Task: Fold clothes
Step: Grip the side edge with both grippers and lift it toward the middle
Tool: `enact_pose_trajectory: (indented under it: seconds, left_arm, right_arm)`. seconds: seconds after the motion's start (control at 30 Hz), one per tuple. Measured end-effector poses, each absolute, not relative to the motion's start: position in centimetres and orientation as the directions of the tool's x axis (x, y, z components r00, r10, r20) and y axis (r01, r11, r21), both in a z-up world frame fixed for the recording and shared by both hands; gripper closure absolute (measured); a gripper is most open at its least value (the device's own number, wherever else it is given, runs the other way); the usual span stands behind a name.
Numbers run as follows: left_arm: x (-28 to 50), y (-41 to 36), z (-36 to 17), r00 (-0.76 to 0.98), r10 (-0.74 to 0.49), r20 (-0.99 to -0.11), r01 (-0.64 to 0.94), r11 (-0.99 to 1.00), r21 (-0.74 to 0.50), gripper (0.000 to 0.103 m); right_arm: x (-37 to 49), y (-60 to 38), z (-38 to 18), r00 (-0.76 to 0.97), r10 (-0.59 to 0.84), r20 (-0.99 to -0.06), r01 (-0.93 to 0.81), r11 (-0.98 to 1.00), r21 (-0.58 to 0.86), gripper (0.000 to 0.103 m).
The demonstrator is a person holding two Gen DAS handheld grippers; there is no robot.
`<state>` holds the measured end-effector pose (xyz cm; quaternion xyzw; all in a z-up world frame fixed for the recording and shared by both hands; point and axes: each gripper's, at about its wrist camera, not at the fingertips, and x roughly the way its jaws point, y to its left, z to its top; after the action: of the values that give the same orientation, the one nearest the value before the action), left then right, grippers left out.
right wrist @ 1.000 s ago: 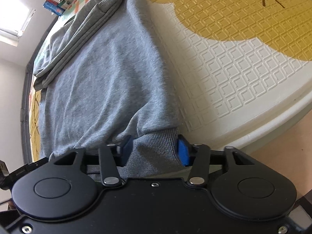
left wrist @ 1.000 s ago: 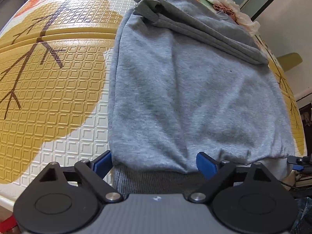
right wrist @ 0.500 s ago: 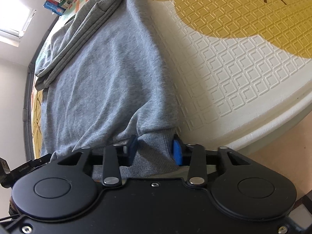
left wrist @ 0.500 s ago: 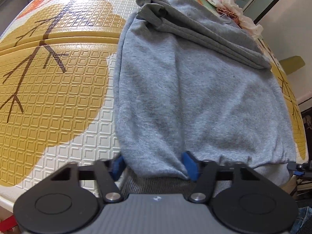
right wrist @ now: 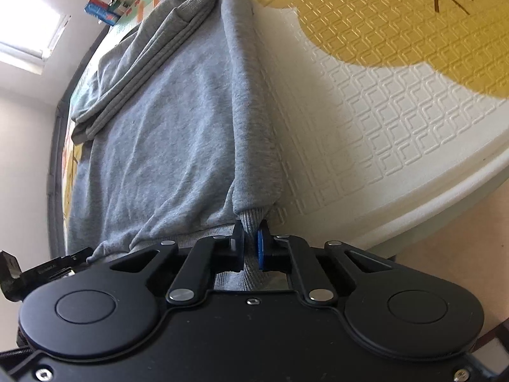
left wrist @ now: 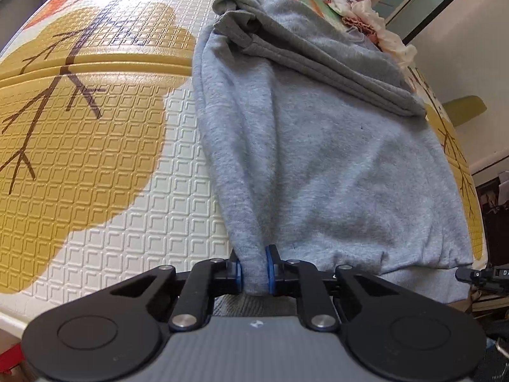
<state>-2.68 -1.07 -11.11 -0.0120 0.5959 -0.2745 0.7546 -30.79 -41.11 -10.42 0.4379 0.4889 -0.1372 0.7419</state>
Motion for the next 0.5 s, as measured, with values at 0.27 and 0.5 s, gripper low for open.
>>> enact_pose_trajectory:
  seconds: [0.27, 0.5]
  left_arm:
    - [-4.3, -0.3, -11.8, 0.06, -0.405, -0.913, 0.393, 0.85, -0.351, 0.087]
    - [-5.3, -0.4, -11.4, 0.001, -0.378, -0.926, 0.438, 0.833, -0.339, 0.087]
  right_arm:
    - [-31.4, -41.3, -10.2, 0.377, 0.262, -0.888, 0.647, 0.612, 0.455, 0.098]
    - [-31.6, -42.3, -9.9, 0.319, 0.301, -0.899, 0.659, 0.612, 0.438, 0.098]
